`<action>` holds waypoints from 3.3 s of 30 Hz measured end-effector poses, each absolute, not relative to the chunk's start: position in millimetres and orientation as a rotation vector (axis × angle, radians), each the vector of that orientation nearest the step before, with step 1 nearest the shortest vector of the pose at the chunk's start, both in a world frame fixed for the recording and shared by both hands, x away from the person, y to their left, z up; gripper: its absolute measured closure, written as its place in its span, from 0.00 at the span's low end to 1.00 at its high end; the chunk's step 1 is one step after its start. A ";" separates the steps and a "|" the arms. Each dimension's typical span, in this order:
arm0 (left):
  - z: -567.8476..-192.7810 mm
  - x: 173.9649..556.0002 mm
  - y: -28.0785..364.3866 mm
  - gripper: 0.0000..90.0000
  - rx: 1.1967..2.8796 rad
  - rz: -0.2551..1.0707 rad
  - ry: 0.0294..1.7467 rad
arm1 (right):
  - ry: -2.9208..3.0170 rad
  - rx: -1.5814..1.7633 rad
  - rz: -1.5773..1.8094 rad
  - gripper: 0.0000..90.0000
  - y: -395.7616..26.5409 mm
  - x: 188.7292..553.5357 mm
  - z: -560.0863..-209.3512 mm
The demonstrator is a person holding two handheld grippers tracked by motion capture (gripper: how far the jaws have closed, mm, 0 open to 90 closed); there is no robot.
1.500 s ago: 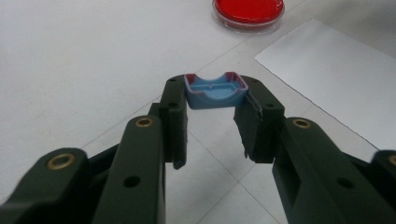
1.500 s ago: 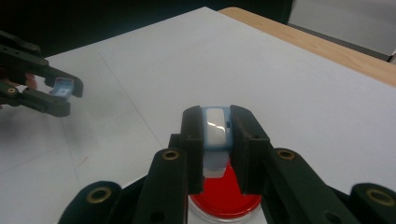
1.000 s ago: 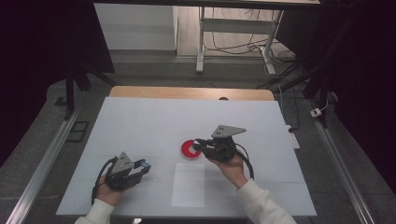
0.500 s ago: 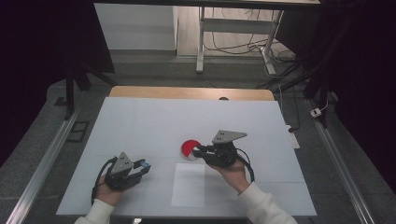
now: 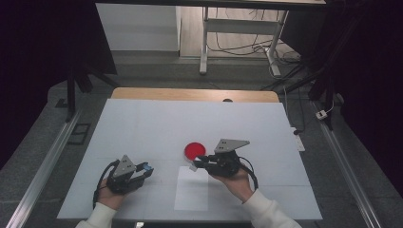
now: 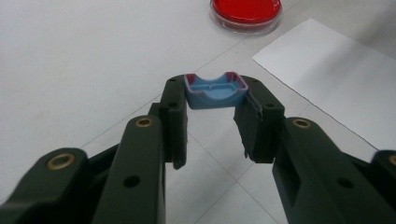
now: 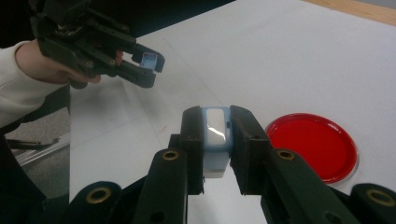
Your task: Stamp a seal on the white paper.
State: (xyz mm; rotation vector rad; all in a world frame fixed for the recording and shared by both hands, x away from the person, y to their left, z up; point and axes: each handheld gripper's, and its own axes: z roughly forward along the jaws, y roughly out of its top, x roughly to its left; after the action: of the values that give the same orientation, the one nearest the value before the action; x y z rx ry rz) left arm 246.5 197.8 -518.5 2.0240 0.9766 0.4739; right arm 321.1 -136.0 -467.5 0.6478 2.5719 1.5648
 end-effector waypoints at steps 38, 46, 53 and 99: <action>-518.8 246.5 197.0 0.72 2.029 0.476 0.974 | 2.674 0.490 1.356 0.83 -125.5 296.2 -492.2; -518.9 246.6 196.9 0.72 2.032 0.476 0.973 | 2.683 0.457 1.309 0.83 -121.8 295.9 -498.7; -518.9 246.6 197.1 0.72 2.031 0.476 0.973 | 2.681 0.450 1.305 0.83 -120.2 295.7 -500.2; -519.2 246.6 196.8 0.72 2.037 0.475 0.972 | 2.696 0.364 1.160 0.84 -111.3 292.5 -505.8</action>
State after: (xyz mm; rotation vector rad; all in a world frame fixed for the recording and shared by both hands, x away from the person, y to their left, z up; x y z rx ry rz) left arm 246.6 196.8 -519.2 2.0367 0.9718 0.4752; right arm 292.5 -111.3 -505.8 0.3640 2.6965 1.1595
